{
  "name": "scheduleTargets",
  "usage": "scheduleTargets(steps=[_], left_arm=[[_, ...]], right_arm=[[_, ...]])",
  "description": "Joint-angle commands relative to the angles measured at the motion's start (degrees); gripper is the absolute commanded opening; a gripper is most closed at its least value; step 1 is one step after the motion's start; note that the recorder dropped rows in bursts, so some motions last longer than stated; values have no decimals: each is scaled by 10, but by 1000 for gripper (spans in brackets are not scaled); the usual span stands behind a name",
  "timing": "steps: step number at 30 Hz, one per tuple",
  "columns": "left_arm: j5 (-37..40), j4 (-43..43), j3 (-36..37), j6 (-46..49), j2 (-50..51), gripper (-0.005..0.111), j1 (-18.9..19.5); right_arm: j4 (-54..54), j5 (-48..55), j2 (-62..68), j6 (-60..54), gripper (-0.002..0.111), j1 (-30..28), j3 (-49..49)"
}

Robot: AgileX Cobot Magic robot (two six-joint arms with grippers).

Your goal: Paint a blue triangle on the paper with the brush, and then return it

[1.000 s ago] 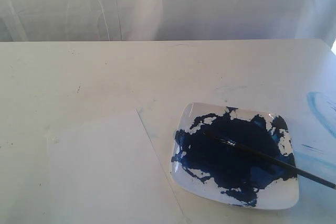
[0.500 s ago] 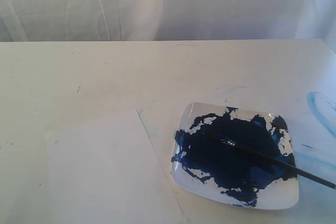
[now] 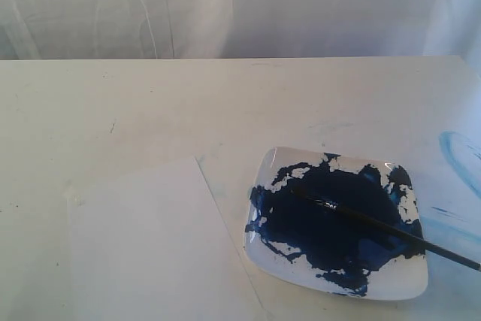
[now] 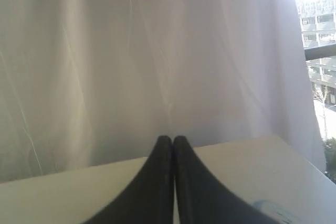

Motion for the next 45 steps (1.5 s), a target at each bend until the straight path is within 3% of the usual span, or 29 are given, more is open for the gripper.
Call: scheduleTargets(steps=[1, 5, 8, 12, 17, 24, 29, 35, 45], left_arm=[[-2, -1, 2, -1, -3, 0, -3], [-2, -1, 2, -1, -3, 0, -3], [-2, -1, 2, -1, -3, 0, -3], [-2, -1, 2, -1, -3, 0, -3], [-2, -1, 2, -1, -3, 0, -3], [-2, -1, 2, -1, -3, 0, -3], [-2, -1, 2, -1, -3, 0, -3], [-2, -1, 2, -1, -3, 0, -3], [-2, -1, 2, -1, -3, 0, -3]], right_arm=[[-2, -26, -4, 59, 0, 0, 1], [-2, -29, -4, 126, 0, 0, 1], [-2, -27, -4, 270, 0, 0, 1], [-2, 50, -4, 390, 0, 0, 1], [-7, 156, 52, 378, 0, 0, -32], [3, 284, 263, 273, 0, 0, -160], [92, 368, 418, 232, 0, 0, -246], [247, 377, 540, 212, 0, 0, -259], [289, 377, 579, 274, 1, 0, -258]])
